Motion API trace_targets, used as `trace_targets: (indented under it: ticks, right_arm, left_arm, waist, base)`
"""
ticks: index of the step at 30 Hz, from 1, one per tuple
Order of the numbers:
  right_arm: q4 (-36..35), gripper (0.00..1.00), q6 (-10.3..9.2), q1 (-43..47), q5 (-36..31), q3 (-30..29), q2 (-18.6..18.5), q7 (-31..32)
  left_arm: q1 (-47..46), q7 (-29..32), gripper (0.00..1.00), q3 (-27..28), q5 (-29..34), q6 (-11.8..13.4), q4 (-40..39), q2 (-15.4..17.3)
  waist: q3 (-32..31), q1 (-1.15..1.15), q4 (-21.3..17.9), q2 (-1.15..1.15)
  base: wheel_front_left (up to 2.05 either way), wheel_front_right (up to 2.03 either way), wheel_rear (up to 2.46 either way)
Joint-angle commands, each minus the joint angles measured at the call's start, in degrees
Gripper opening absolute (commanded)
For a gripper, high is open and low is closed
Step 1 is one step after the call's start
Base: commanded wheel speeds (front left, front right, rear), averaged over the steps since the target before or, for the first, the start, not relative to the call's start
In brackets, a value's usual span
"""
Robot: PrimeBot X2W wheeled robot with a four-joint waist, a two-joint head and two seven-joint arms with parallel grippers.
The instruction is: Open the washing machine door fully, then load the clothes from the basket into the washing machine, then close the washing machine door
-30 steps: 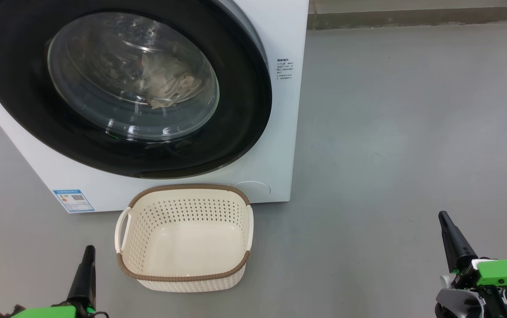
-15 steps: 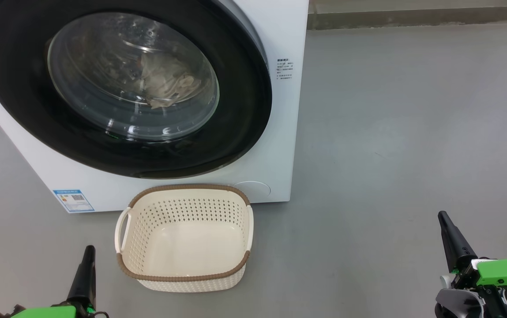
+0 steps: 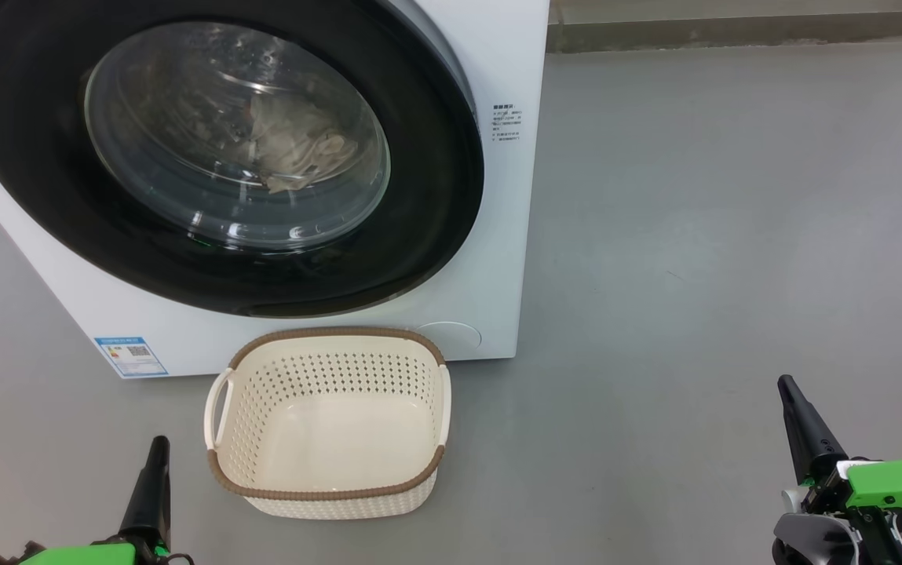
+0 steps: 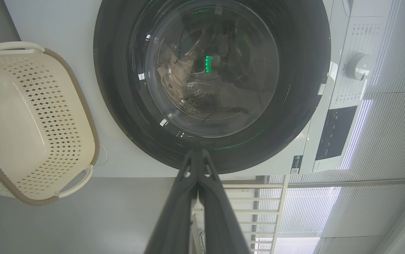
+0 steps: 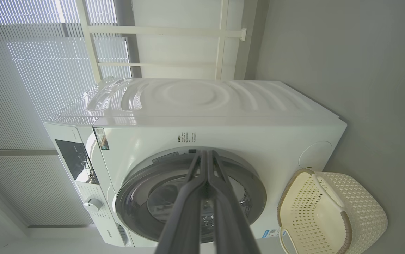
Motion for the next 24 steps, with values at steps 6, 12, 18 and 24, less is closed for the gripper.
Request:
trace_targets:
  ticks: [6, 12, 18, 24]
  right_arm:
    - [-1.74, 0.0, 0.1, -2.43, 0.53, 1.42, -1.07, -0.34]
    - [-1.75, 0.0, 0.1, -2.43, 0.6, 1.5, -1.13, -0.4]
    - [-1.76, 0.0, 0.1, -2.42, 0.66, 1.57, -1.18, -0.46]
    - [-1.77, 0.0, 0.1, -2.42, 0.73, 1.65, -1.24, -0.52]
  left_arm:
    - [-2.56, 0.35, 0.0, 1.89, -0.39, -0.05, -1.81, 0.5]
    - [-2.56, 0.35, 0.0, 1.89, -0.39, -0.05, -1.81, 0.5]
    - [-2.56, 0.35, 0.0, 1.89, -0.39, -0.05, -1.81, 0.5]
    - [-2.56, 0.35, 0.0, 1.89, -0.39, -0.05, -1.81, 0.5]
  waist:
    - [0.0, 0.0, 0.0, 0.0]
    - [0.0, 0.0, 0.0, 0.0]
    - [0.0, 0.0, 0.0, 0.0]
    - [0.0, 0.0, 0.0, 0.0]
  base:
    - [0.0, 0.0, 0.0]
    - [0.0, 0.0, 0.0]
    - [0.0, 0.0, 0.0]
    - [0.0, 0.0, 0.0]
